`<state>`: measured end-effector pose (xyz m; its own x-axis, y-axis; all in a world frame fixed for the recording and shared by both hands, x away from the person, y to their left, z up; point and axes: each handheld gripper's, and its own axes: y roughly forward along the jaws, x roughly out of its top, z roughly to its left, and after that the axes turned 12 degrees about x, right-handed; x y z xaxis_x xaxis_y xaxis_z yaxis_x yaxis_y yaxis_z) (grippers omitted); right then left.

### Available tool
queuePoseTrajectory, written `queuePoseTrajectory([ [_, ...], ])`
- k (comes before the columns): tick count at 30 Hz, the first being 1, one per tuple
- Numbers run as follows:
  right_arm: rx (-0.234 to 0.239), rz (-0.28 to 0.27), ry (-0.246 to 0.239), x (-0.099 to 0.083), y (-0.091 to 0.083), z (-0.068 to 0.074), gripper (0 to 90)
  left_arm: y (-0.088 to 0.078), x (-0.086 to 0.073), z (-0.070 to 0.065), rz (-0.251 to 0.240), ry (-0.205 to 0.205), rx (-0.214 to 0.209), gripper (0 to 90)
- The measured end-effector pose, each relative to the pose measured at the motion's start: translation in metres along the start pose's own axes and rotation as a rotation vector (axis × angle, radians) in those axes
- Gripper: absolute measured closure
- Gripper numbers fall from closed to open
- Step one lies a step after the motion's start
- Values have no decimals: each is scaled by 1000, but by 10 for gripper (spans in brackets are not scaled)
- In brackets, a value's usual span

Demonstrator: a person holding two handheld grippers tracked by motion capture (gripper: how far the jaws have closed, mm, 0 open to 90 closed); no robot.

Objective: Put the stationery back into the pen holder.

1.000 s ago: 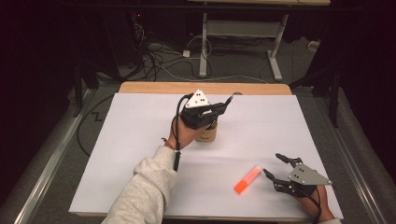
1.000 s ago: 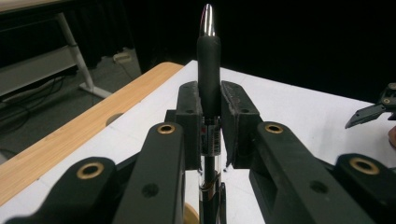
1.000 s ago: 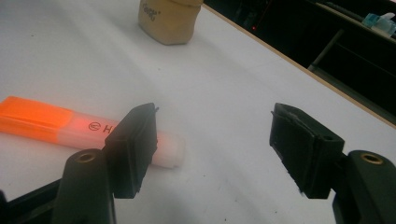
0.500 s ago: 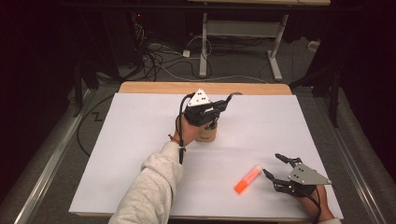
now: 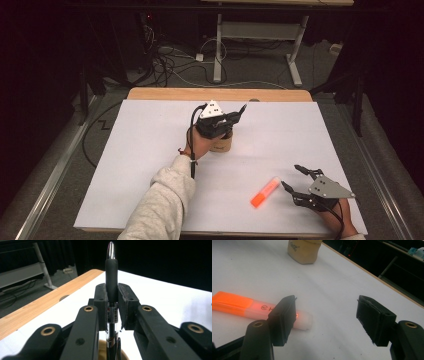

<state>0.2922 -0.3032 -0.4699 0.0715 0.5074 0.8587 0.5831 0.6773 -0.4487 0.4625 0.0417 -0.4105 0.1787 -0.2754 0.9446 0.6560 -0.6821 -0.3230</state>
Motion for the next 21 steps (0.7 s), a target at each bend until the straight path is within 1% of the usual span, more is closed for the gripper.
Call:
queuePoseTrajectory([
  [2, 1, 1, -1, 0, 1, 0, 328, -2, -1, 0, 2, 3, 11, 761],
  [4, 6, 5, 0, 0, 1, 1, 328, -4, -3, 0, 6, 8, 10, 760],
  [6, 5, 3, -4, 0, 2, 1, 328, -6, -3, 0, 10, 15, 20, 760],
  [7, 5, 4, -3, 0, 2, 1, 328, -7, -4, 0, 8, 13, 17, 760],
  [9, 5, 5, -2, 0, 2, 1, 328, -8, -5, 0, 12, 21, 24, 758],
  [11, 5, 5, -3, 0, 2, 1, 328, -9, -6, -1, 14, 26, 20, 757],
  [16, 5, 4, -5, 0, 2, 1, 328, -11, -8, -2, 24, 46, 36, 754],
  [17, 5, 4, -4, 0, 2, 1, 328, -11, -8, -3, 27, 50, 39, 752],
  [18, 4, 4, -3, 0, 2, 1, 328, -11, -9, -3, 28, 52, 38, 725],
  [21, 4, 4, -2, 0, 1, 1, 328, -14, -9, -3, 28, 51, 41, 724],
])
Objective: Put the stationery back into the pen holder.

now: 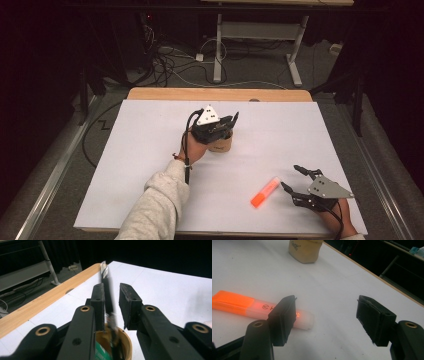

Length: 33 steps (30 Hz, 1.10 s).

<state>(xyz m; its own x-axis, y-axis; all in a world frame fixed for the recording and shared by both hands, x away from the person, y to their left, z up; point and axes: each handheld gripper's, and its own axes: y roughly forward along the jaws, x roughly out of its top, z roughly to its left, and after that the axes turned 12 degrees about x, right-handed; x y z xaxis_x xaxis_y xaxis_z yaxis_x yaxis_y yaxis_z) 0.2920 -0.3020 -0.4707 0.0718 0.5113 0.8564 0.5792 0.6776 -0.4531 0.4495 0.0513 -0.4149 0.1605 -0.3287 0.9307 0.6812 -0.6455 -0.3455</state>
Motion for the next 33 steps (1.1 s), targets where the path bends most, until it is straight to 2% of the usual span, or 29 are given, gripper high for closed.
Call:
queuePoseTrajectory([
  [3, 1, 3, 3, 0, 0, 0, 328, -4, 0, -1, 6, 16, 9, 695],
  [7, -2, 0, 2, 0, 0, -1, 328, -15, 2, -2, -9, 35, 11, 688],
  [8, -4, 0, 1, 0, -1, -1, 328, -18, 2, -3, -6, 44, 14, 652],
  [11, -15, 2, 0, 0, -1, -1, 328, -29, 5, -8, 5, 92, 18, 627],
  [15, -35, 2, 9, 0, -2, -2, 328, -45, 6, -14, -7, 144, 27, 584],
  [17, -38, 3, 13, 0, -2, -3, 328, -51, 5, -16, -9, 160, 28, 516],
  [19, -43, 7, 12, -1, -2, -3, 328, -57, 4, -18, -5, 177, 39, 484],
  [20, -45, 7, 11, -1, -2, -3, 328, -59, 2, -19, -5, 179, 51, 455],
  [21, -49, 8, 13, -1, -2, -3, 328, -62, 1, -19, -7, 184, 64, 389],
  [24, -51, 5, 13, -1, -2, -3, 331, -70, -5, -20, 5, 211, 78, 370],
  [29, -53, 16, 19, -2, -1, -3, 331, -83, -19, -21, 31, 237, 121, 278],
  [31, -54, 20, 23, -3, 0, -4, 331, -90, -25, -21, 25, 248, 107, 257],
  [33, -57, 24, 23, -3, 1, -4, 331, -96, -28, -21, 26, 266, 126, 224],
])
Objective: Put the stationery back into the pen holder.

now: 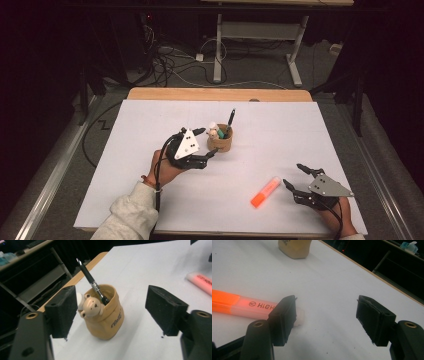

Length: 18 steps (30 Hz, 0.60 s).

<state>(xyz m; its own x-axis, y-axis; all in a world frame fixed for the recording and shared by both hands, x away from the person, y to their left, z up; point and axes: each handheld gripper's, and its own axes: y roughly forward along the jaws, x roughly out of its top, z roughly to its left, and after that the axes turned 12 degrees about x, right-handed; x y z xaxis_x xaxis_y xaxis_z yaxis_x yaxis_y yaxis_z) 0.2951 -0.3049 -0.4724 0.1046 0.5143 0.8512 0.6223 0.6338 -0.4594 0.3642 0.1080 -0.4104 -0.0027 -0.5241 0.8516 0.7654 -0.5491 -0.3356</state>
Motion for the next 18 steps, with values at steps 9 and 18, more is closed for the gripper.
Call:
queuePoseTrajectory([
  [9, 10, -1, -5, 2, 0, 2, 331, -24, -19, 0, -3, 1, 44, 192],
  [18, 17, -1, -7, 2, -1, 3, 331, -37, -49, -1, 50, -17, 52, 190],
])
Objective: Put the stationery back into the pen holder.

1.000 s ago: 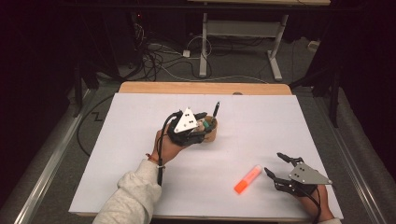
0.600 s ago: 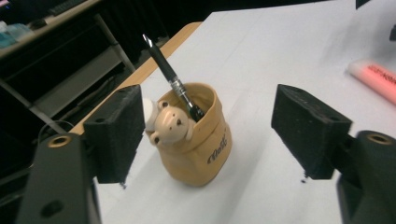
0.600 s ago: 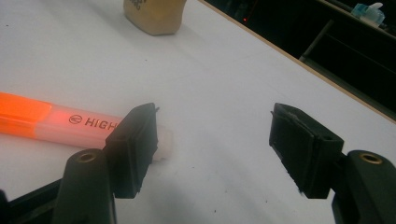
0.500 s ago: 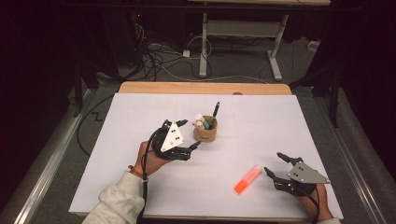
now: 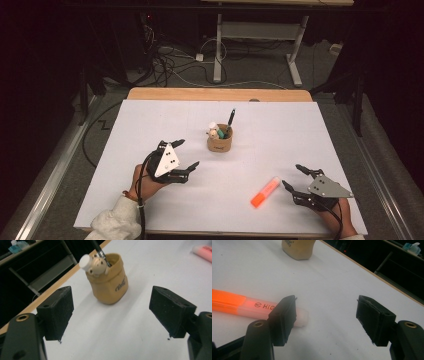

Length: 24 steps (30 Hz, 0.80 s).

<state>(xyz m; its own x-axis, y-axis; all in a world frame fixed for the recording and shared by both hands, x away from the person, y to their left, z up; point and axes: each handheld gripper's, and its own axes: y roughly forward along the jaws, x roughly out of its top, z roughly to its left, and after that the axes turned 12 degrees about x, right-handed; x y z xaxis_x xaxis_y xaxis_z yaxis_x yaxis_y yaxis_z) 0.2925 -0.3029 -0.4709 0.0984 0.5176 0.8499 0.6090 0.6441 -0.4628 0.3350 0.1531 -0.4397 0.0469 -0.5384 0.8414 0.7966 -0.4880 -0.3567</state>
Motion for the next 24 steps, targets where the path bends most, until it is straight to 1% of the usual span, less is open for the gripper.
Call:
queuePoseTrajectory([
  [2, 3, 2, 2, 0, 0, 0, 332, -4, -6, -1, 13, -1, 11, 187],
  [4, 5, 1, 0, 0, 0, 0, 331, -7, -13, -2, 25, -1, 25, 151],
  [6, 6, 3, 1, 0, 1, 0, 331, -11, -19, -1, 32, -4, 28, 151],
  [9, 6, 8, 3, -1, 1, 0, 331, -15, -28, -1, 54, 6, 33, 151],
  [11, 8, 9, 5, 0, 1, 0, 331, -17, -33, -1, 66, -10, 31, 151],
  [13, 11, 12, 7, 0, 1, 0, 331, -21, -37, -1, 80, -7, 32, 151],
  [16, 9, 14, 4, 1, 1, 0, 331, -27, -41, -1, 90, -10, 33, 151],
  [19, 9, 19, 2, 2, 1, 0, 330, -34, -46, 1, 100, -28, 25, 150],
  [21, 9, 21, 1, 3, 0, 0, 321, -38, -49, 2, 105, -21, 36, 150],
  [24, 30, 32, -5, 6, -1, -2, 323, -44, -53, 5, 99, -37, 32, 150],
])
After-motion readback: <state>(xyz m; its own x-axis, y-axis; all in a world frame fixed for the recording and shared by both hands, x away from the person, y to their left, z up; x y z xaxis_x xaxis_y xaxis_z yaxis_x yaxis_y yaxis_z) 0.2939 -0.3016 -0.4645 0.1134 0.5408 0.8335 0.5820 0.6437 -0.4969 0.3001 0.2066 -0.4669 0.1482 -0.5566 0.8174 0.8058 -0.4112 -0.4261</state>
